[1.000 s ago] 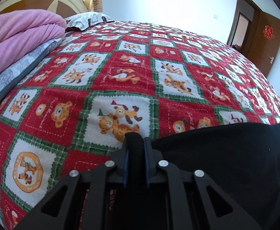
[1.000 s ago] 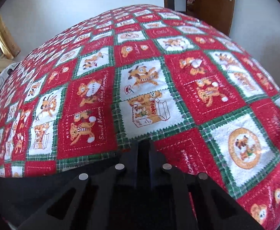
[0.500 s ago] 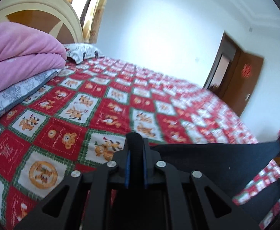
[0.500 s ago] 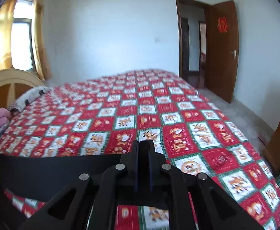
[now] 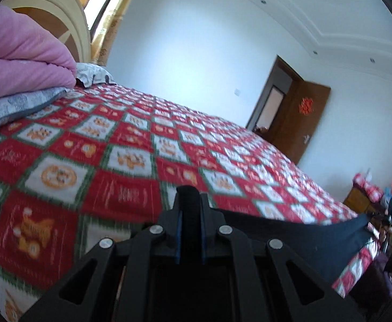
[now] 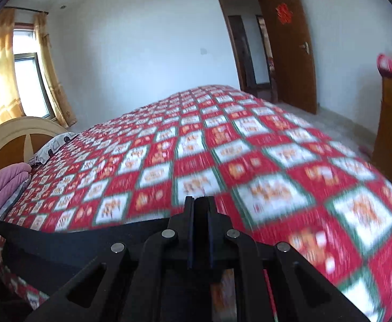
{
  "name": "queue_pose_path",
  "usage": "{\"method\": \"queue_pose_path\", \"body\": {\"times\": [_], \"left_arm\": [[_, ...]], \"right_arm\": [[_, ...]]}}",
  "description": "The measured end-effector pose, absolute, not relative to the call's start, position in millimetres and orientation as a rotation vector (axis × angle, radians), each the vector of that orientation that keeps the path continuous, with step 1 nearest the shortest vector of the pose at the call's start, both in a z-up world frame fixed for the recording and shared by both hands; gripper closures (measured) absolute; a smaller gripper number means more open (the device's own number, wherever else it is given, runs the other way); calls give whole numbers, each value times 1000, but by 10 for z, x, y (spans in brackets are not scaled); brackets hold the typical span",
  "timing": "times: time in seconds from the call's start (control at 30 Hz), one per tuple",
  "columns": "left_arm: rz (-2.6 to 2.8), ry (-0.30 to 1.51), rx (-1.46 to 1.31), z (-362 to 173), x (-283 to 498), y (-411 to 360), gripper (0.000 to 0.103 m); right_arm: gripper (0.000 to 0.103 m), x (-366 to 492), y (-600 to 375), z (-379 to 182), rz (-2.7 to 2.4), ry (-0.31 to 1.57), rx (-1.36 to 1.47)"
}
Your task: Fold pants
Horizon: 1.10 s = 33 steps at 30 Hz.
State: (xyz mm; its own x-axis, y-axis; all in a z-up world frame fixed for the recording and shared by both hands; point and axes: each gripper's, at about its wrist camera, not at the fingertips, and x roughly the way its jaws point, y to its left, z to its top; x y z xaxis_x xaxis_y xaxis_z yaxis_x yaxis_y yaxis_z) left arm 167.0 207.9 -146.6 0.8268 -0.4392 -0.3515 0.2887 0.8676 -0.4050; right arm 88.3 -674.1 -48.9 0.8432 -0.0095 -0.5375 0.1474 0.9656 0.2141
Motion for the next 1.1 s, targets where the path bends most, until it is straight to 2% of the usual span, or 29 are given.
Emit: {"method": "queue_pose_path", "body": {"times": [0.2, 0.3, 0.33, 0.4, 0.47, 0.53, 0.9, 1.1], "left_arm": [[-397, 498, -318, -1614, 1428, 2145, 87], [-379, 517, -317, -1680, 1296, 2208, 76], [-365, 526, -311, -1703, 1271, 2235, 70], [-349, 528, -309, -1752, 1213, 2282, 67], [-325, 533, -314, -1782, 1176, 2350, 62], [-303, 526, -324, -1788, 1146, 2411, 54], [-235, 516, -368, -1611, 1034, 2532, 53], [-274, 531, -452, -1526, 1039, 2463, 53]], "right_arm": [[94, 615, -6784, -724, -90, 611, 290], [89, 524, -6781, -770, -94, 620, 299], [87, 496, -6779, -778, -97, 623, 299], [68, 452, -6782, -792, -111, 634, 300], [60, 396, -6796, -805, -140, 639, 298], [60, 332, -6836, -804, -153, 634, 317], [60, -99, -6949, -545, -354, 554, 328], [59, -129, -6543, -293, -313, 490, 304]]}}
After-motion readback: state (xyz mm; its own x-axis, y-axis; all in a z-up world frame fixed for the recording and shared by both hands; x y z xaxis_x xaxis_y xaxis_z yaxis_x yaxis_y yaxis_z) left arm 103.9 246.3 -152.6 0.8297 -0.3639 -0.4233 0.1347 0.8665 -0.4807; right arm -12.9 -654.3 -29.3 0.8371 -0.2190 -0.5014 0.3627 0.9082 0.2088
